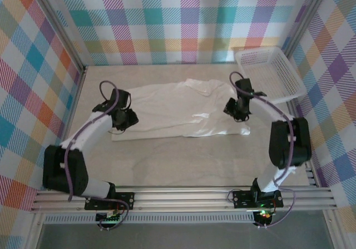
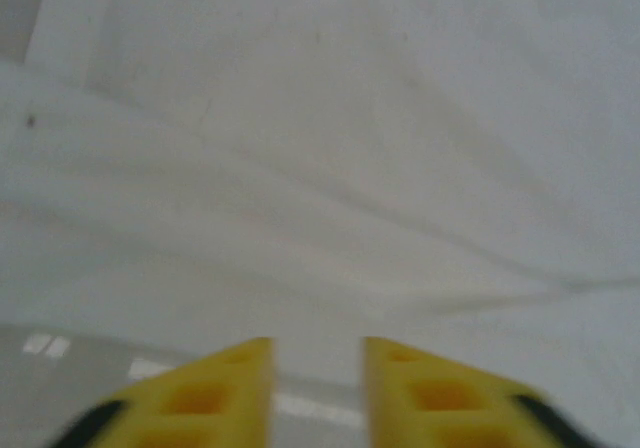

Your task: Fold the inside-out t-shirt

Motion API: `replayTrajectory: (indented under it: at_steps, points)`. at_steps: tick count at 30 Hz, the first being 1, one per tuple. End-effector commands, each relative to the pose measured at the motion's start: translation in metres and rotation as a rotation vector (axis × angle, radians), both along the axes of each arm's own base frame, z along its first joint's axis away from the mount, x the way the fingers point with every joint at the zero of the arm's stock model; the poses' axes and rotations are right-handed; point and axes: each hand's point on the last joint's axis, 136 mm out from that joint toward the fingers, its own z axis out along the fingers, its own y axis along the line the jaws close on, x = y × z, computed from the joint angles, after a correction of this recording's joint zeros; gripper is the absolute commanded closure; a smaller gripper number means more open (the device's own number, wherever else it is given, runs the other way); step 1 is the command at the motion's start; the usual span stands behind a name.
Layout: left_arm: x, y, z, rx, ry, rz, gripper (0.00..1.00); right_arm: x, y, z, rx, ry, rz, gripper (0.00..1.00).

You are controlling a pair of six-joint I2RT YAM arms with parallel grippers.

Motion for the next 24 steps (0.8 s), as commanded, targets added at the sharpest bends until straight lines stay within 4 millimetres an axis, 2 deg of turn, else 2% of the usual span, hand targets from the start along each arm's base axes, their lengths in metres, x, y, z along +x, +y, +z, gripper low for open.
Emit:
replayTrajectory:
  at_steps: [1,5,7,10,12,15,20,24]
  points:
    - [0.038,0.014,-0.013,0.088,0.007,0.066,1.0,-0.015,-0.027,-0.012,-0.089,-0.011,-0.078,0.99]
    - [0.066,0.024,-0.066,0.099,0.13,0.12,1.0,-0.025,-0.043,-0.035,-0.104,0.072,-0.107,1.0]
    - [0.068,0.023,-0.086,0.066,0.184,0.138,1.0,-0.026,-0.042,-0.042,-0.099,0.104,-0.097,1.0]
    - [0.058,0.022,-0.1,0.05,0.228,0.148,1.0,-0.028,-0.032,-0.05,-0.057,0.144,-0.055,1.0]
    - [0.042,0.025,-0.105,0.052,0.249,0.165,1.0,-0.036,-0.029,-0.054,-0.045,0.182,-0.035,1.0]
    - [0.003,0.033,-0.113,0.053,0.3,0.178,1.0,-0.062,-0.028,-0.058,-0.033,0.235,-0.026,1.0]
    - [-0.068,0.045,-0.106,0.044,0.334,0.188,1.0,-0.126,-0.029,-0.061,0.01,0.29,-0.06,1.0]
    - [-0.101,0.037,-0.087,-0.039,0.271,0.192,1.0,-0.175,-0.019,-0.063,0.101,0.347,-0.103,1.0]
